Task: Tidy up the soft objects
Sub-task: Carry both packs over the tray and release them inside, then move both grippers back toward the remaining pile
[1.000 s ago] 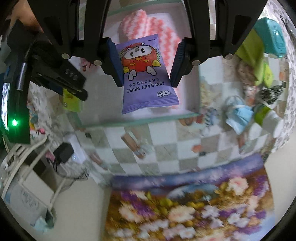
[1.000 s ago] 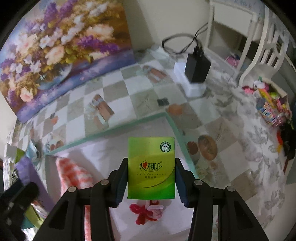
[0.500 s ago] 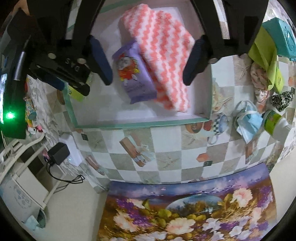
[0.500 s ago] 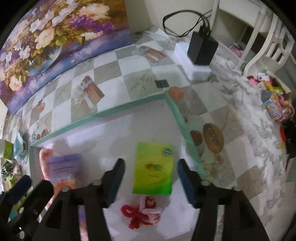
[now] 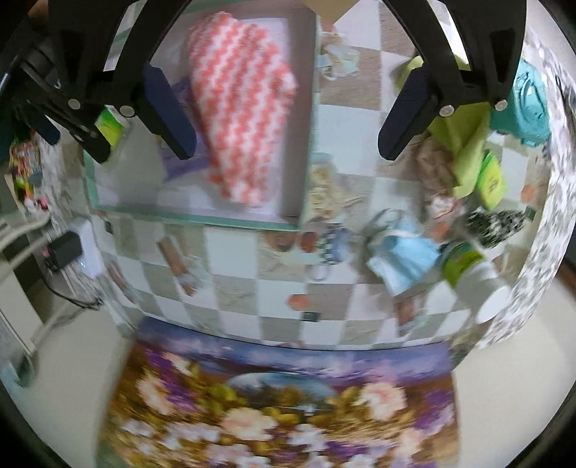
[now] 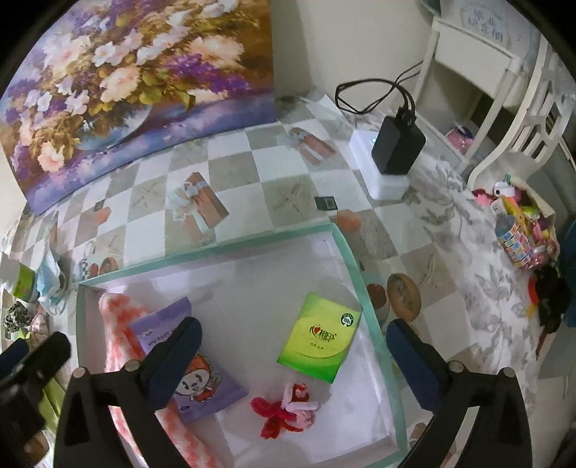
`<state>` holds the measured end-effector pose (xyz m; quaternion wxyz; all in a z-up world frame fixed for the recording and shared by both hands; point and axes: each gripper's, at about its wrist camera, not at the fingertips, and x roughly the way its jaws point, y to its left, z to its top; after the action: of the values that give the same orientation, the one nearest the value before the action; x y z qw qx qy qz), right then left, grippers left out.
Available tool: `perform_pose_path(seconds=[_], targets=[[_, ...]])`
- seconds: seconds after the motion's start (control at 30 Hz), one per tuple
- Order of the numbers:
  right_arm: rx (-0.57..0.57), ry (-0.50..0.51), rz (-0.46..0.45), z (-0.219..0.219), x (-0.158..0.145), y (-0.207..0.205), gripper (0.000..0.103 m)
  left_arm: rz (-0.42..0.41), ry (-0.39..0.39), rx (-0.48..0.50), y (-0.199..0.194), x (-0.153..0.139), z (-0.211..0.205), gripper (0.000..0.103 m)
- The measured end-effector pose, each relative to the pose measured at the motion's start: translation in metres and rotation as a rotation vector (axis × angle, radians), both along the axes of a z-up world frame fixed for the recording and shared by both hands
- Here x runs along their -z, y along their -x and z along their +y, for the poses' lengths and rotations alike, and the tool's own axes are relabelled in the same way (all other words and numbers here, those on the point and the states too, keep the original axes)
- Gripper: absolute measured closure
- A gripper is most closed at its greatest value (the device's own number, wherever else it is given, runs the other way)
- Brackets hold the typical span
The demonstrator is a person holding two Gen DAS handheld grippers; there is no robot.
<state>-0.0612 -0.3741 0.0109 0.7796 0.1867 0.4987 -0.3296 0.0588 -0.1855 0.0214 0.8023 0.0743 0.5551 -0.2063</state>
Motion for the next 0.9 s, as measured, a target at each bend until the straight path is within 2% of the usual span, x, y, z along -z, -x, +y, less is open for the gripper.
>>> perform_pose_path(seconds=[0.27,0.67,0.9], targets=[[0.000,-0.031,0.017,0.007,0.002,0.000,0.000,0.046,0.037,-0.083,-0.011,-0.002,0.036,0.002],[-0.017,-0.004,0.054,0.021,0.004,-0.007,0.000,0.049,0.020,-0.065,-0.013,-0.012,0.059,0.002],[-0.104,-0.027,0.040,0.049,0.005,-0.026,0.000,0.046,0.017,-0.101,-0.022,-0.014,0.080,0.002]])
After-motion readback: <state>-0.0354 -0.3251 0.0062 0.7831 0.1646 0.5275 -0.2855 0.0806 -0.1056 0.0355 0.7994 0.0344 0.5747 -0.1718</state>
